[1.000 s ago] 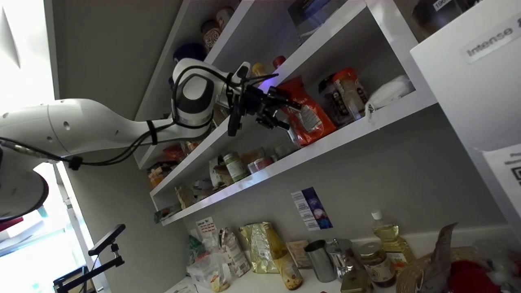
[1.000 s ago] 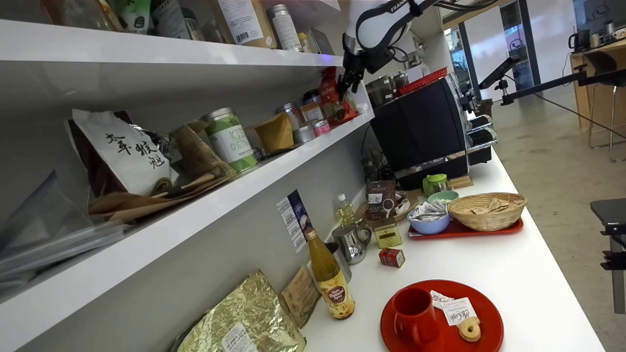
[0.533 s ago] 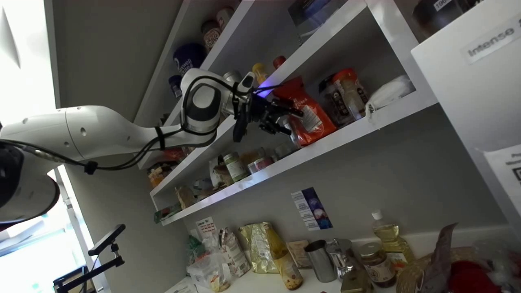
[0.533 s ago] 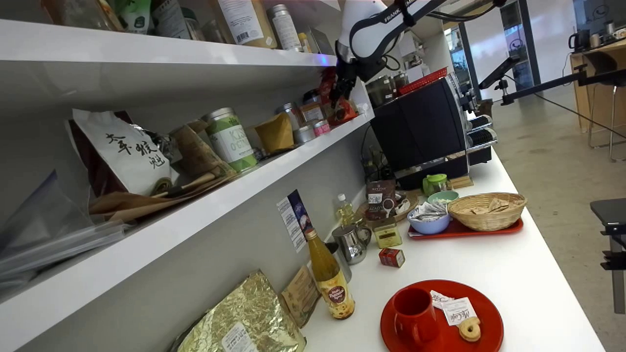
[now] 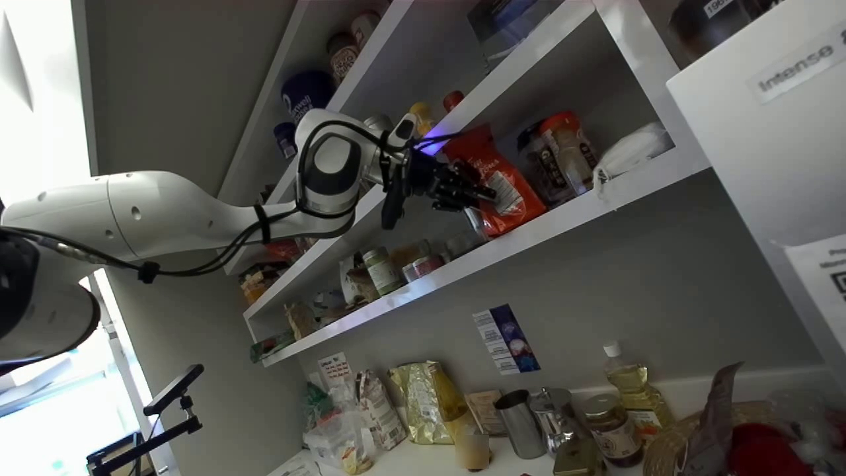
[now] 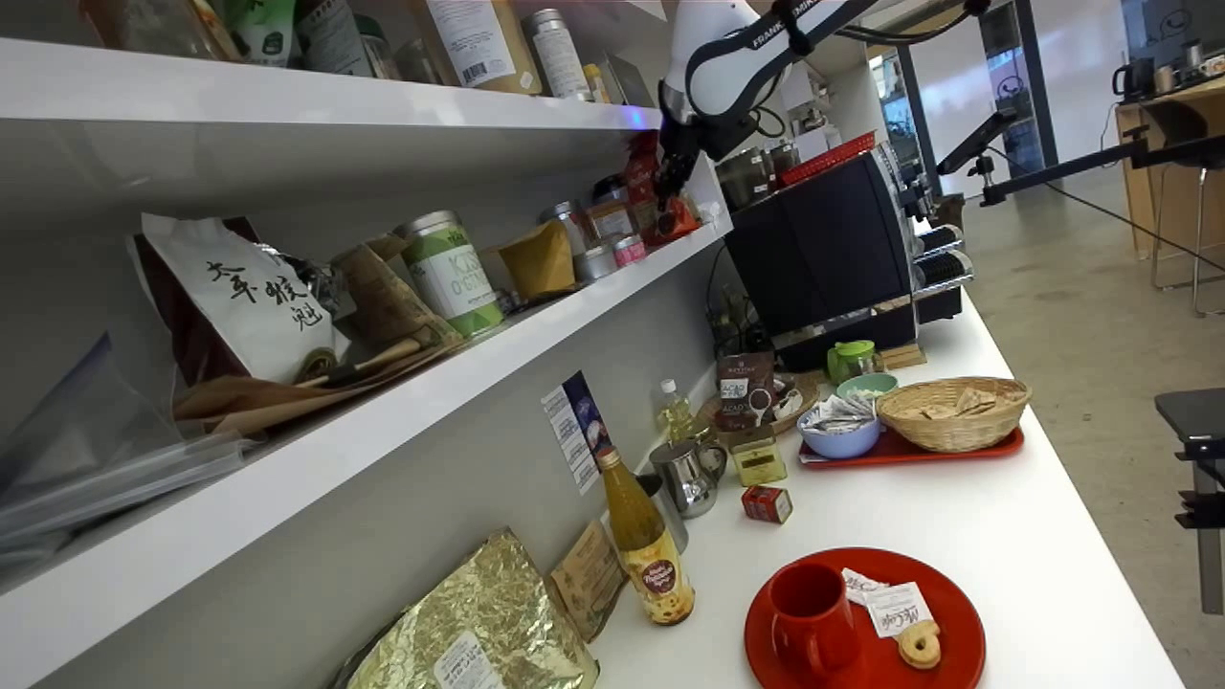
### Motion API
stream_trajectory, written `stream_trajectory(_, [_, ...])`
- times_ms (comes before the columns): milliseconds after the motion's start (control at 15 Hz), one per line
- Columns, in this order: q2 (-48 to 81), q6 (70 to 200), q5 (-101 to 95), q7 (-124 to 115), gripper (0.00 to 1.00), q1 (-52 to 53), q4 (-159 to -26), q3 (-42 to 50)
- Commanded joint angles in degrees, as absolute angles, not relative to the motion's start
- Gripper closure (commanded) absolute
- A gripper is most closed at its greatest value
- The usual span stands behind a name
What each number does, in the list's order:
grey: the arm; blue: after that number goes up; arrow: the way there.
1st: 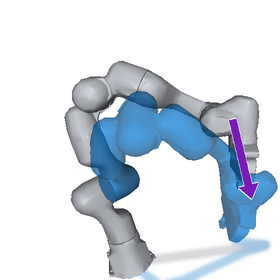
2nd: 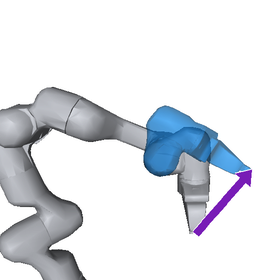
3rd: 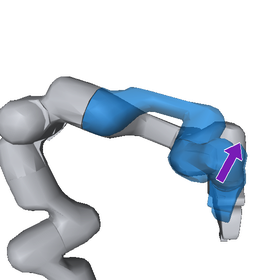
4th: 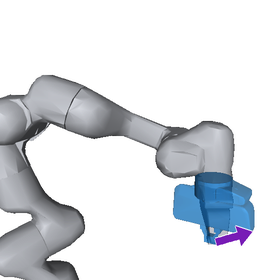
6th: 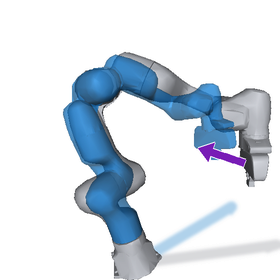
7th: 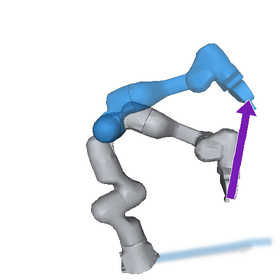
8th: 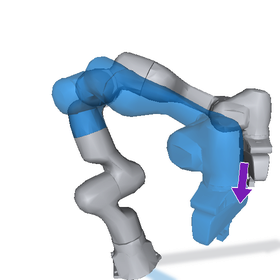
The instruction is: Remove the orange packet from the bottom shelf and place it on the counter.
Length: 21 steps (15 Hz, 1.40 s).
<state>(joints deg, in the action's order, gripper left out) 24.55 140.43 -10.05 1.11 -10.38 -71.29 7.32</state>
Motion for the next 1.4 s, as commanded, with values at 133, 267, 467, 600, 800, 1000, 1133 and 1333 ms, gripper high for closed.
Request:
stream_trajectory(133, [23.9, 140.7, -11.6, -0.3, 1.0, -9.8, -71.1, 8.6])
stream_trajectory(267, [22.7, 140.6, -12.9, -0.8, 1.0, -9.3, -72.5, 9.1])
stream_trajectory(467, [19.2, 140.7, -15.2, -2.8, 0.99, -8.2, -76.2, 9.6])
stream_trajectory(600, [14.7, 142.0, -18.0, -6.0, 0.99, -6.6, -81.7, 10.2])
stream_trajectory(800, [7.7, 142.0, -22.7, -11.4, 0.99, -4.2, -90.1, 9.4])
stream_trajectory(1000, [1.4, 140.0, -24.7, -16.4, 0.99, -1.9, -98.8, 7.7])
stream_trajectory(1133, [-2.8, 138.3, -25.1, -19.4, 0.99, -0.7, -104.9, 6.0])
stream_trajectory(1333, [-8.6, 136.8, -24.4, -23.2, 0.99, 0.3, -114.4, 2.3])
